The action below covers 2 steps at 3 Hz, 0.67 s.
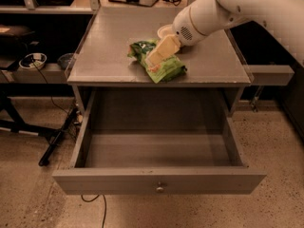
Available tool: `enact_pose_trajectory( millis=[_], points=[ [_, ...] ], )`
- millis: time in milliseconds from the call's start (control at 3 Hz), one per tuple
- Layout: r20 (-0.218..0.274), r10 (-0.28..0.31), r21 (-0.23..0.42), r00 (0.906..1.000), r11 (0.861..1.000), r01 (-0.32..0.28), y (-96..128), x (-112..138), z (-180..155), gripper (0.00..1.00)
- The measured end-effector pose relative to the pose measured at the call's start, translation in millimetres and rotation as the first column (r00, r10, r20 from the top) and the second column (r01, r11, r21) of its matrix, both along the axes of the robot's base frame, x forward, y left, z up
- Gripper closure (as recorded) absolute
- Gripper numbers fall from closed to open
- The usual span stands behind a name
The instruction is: Place green rice chip bag into top drawer
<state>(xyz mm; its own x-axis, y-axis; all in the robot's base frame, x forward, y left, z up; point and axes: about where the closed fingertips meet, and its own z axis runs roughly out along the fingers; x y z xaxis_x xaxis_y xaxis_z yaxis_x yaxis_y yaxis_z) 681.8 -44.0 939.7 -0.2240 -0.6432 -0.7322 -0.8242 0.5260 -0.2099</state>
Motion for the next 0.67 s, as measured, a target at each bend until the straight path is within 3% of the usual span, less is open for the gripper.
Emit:
enact_pose_trajectory(
  millis=[667],
  points=[
    [-0.072, -0.018, -0.022, 0.9972, 1.0, 0.016, 5.0, 16.3, -30.7, 0.0]
  ],
)
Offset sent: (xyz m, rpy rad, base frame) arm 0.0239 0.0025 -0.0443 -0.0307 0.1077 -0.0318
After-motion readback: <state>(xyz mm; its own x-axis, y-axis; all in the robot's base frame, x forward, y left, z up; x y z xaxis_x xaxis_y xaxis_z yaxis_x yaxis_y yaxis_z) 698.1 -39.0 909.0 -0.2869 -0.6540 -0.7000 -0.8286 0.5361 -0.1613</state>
